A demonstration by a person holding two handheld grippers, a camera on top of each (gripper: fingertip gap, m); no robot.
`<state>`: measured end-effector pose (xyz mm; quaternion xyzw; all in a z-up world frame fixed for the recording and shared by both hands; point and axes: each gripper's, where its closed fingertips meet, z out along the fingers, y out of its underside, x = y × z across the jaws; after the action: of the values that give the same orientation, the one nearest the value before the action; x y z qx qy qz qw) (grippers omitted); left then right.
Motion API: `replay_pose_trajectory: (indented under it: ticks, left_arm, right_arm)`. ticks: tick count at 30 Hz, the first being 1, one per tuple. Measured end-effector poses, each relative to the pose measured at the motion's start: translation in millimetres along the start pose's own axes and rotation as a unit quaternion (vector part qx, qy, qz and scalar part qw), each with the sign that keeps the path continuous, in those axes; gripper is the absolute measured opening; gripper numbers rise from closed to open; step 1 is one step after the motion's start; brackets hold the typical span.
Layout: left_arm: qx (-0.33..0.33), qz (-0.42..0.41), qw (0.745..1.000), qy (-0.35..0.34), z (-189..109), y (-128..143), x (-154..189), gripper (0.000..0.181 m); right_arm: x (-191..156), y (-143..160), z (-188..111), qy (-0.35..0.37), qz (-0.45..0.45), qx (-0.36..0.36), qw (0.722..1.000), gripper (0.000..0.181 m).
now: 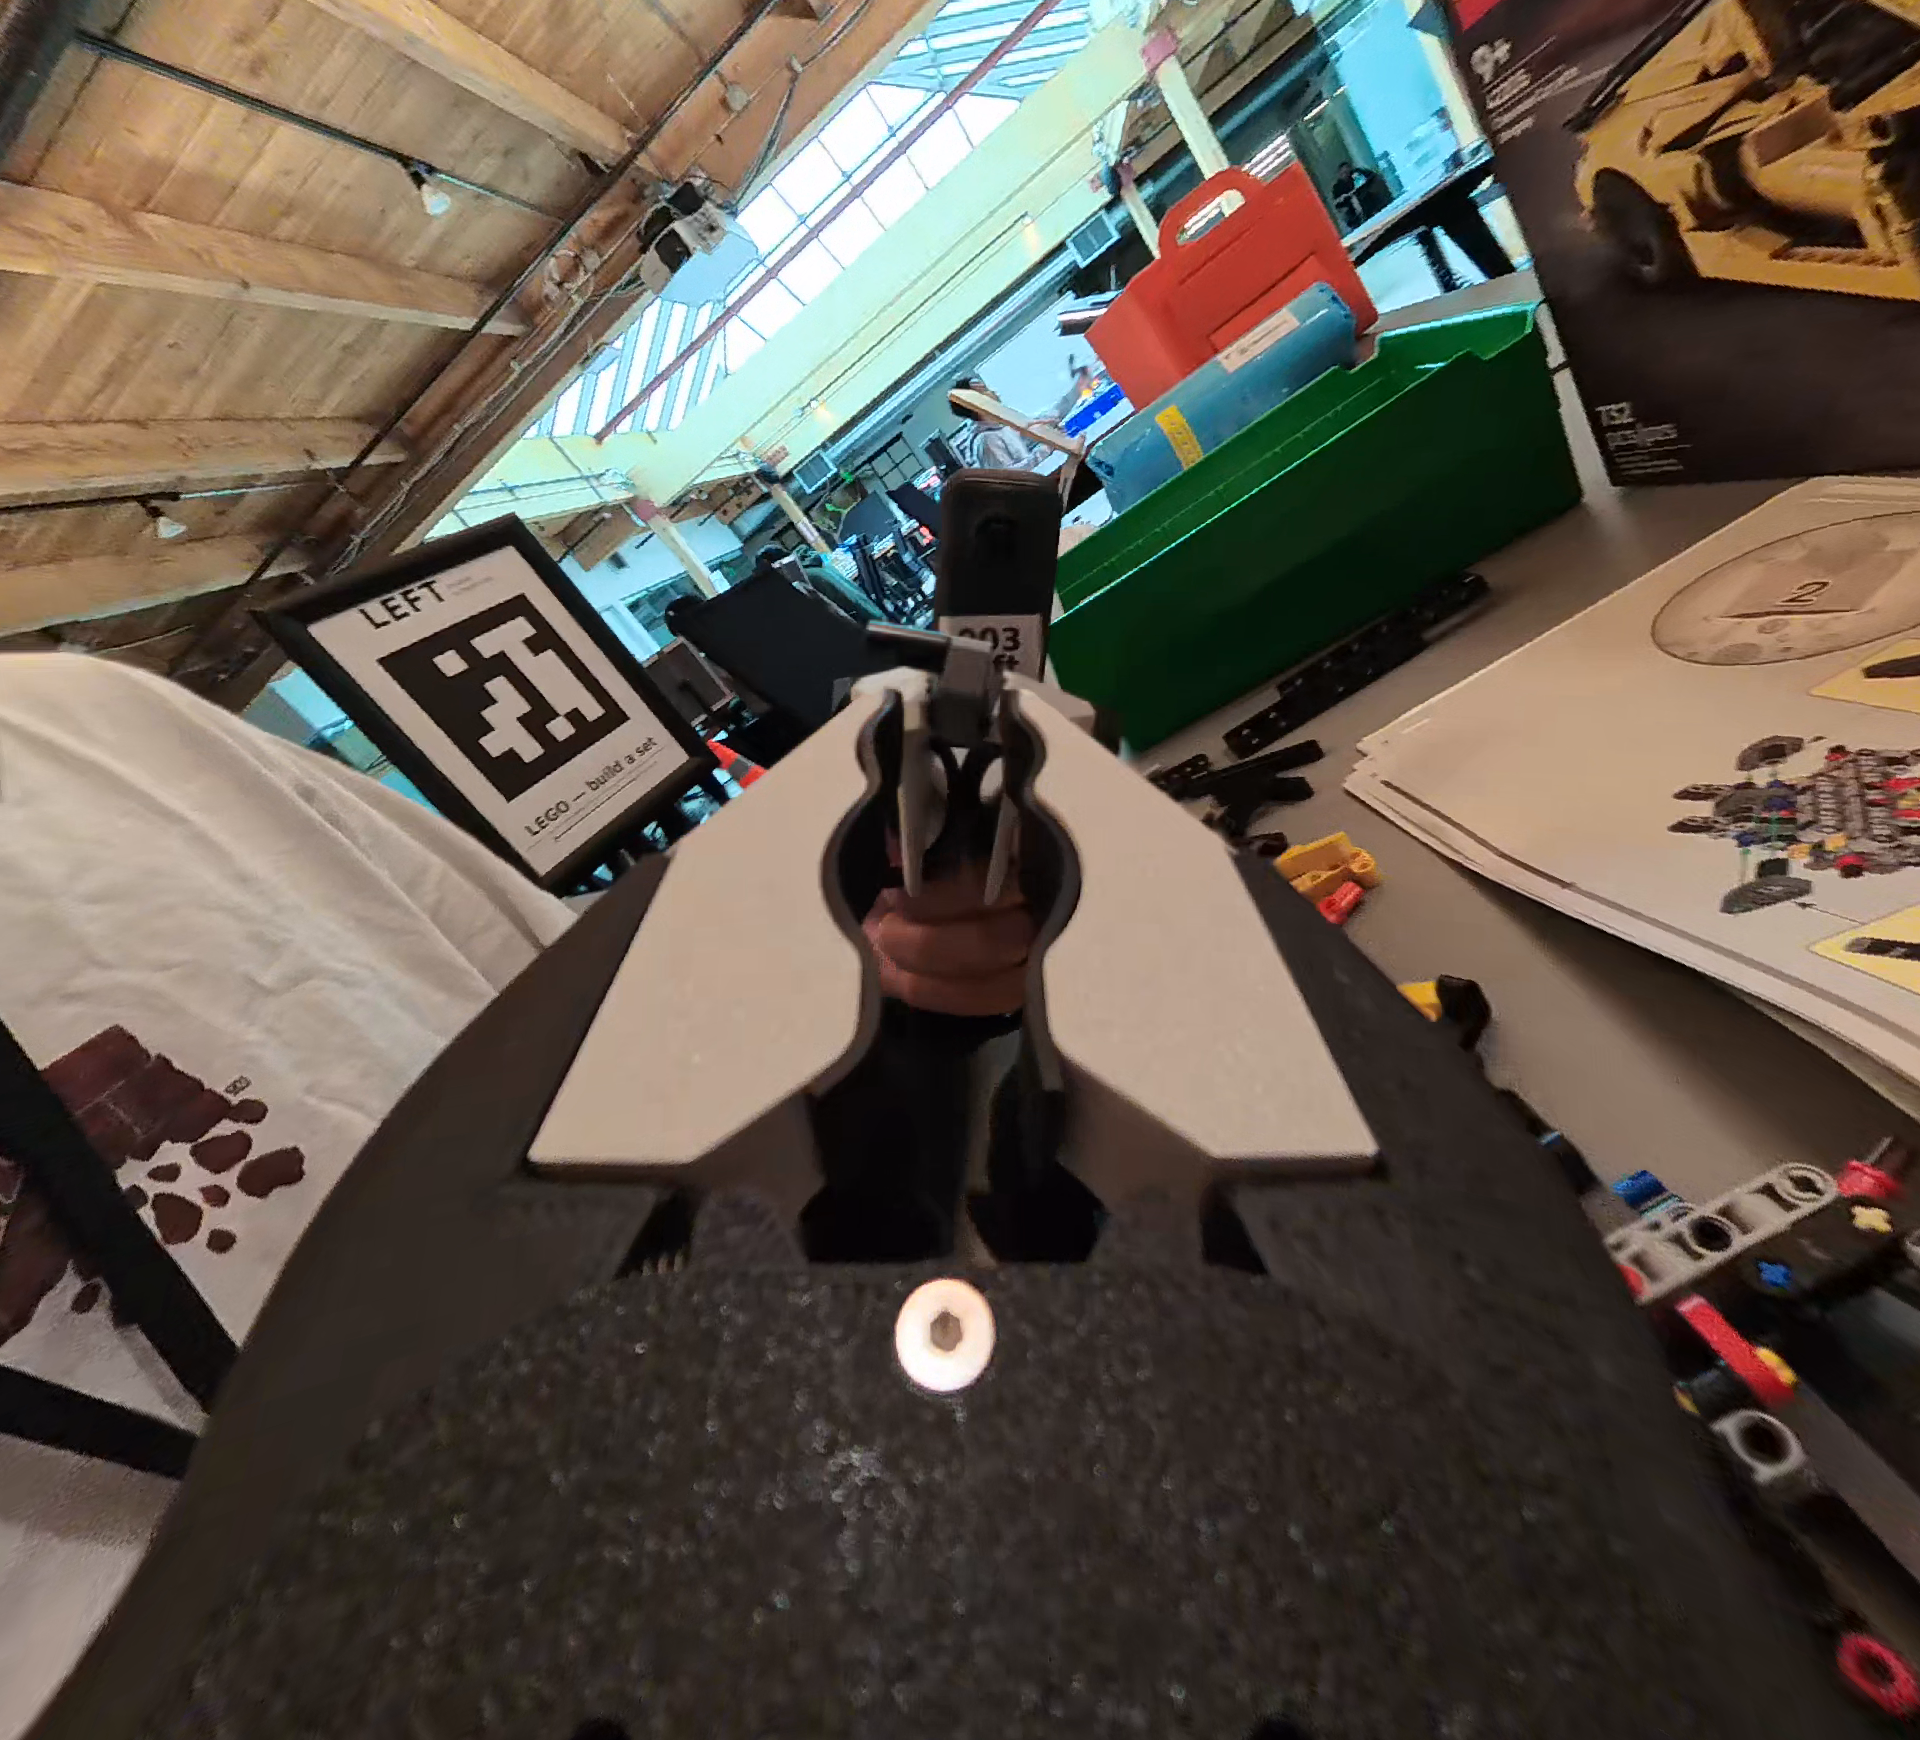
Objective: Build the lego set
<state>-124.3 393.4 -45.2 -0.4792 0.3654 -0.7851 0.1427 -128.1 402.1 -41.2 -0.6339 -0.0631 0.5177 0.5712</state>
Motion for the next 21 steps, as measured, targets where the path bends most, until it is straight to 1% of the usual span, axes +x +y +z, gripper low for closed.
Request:
replay_pose_trajectory:
  ticks: [2,6,9,12,14,16,17,21]
  left_arm:
    - [-0.010,0.003,1.000,0.001,3,5,1,0.006]
    - [-0.022,0.005,1.000,0.006,5,9,3,0.006]
    - [-0.037,0.030,0.999,0.003,5,13,5,0.006]
    - [-0.049,0.055,0.997,-0.015,5,16,1,0.006]
    - [-0.053,0.064,0.996,-0.021,5,18,0,0.007]
    - [-0.051,0.067,0.996,-0.024,4,16,-1,0.006]
    - [-0.047,0.066,0.996,-0.027,3,15,-1,0.003]
    - [-0.050,0.076,0.995,-0.030,5,17,-2,0.001]
  right_arm:
    - [-2,3,1,0.000,-0.008,-0.006,1.000,0.013]
    - [-5,5,-3,-0.006,-0.008,-0.006,1.000,0.011]
    - [-6,8,-5,-0.017,0.010,-0.011,1.000,0.007]
    - [-3,11,-7,-0.013,0.014,-0.013,1.000,0.007]
    - [-2,11,-9,-0.010,0.015,-0.010,1.000,0.007]
    - [-1,4,-14,-0.011,0.027,0.014,0.999,0.007]
    - [0,1,-17,-0.011,0.033,0.021,0.999,0.007]
    - [4,3,-23,0.000,0.033,0.008,0.999,0.007]
